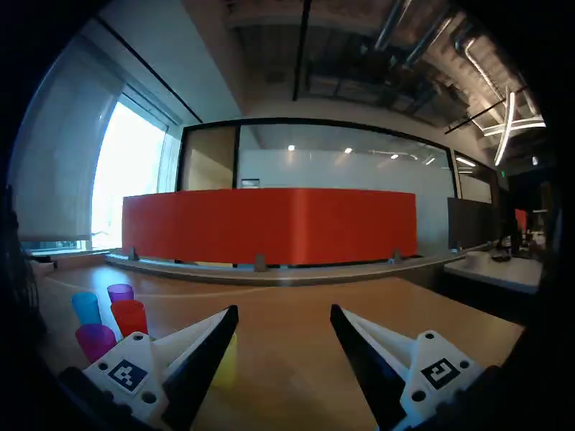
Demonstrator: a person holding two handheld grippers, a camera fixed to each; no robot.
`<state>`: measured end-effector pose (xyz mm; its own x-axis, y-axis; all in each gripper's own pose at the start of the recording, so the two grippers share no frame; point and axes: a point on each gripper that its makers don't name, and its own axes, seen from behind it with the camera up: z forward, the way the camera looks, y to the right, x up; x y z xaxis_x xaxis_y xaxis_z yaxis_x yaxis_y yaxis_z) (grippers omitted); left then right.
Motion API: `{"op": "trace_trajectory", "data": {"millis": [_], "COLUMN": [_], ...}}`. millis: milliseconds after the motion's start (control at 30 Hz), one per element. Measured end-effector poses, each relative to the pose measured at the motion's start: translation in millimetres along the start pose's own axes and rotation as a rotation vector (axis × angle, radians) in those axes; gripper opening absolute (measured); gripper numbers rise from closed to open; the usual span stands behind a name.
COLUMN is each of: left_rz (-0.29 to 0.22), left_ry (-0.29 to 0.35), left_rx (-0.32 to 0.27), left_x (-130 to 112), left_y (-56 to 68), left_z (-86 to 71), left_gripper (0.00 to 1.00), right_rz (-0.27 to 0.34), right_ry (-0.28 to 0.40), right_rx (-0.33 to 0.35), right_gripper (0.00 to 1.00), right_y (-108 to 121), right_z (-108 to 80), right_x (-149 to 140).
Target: Pour water
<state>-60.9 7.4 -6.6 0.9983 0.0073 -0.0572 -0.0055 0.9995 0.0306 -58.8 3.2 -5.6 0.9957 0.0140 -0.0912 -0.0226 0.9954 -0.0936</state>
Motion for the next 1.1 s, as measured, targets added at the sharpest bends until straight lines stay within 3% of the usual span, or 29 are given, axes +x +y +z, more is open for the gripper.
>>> {"op": "trace_trajectory", "data": {"millis": [1100], "left_rz": [0.0], "left_ry": [0.0], "left_rx": [0.0], "left_x": [-0.3], "left_y": [-1.0], "left_z": [0.2], "left_gripper": [0.91], "right_rz": [0.004], "right_ry": [-0.032], "right_rx": [-0.003], "right_gripper": [0.99], "right_y": [2.2], "right_z": [4.8], "right_x": [-16.0]}}
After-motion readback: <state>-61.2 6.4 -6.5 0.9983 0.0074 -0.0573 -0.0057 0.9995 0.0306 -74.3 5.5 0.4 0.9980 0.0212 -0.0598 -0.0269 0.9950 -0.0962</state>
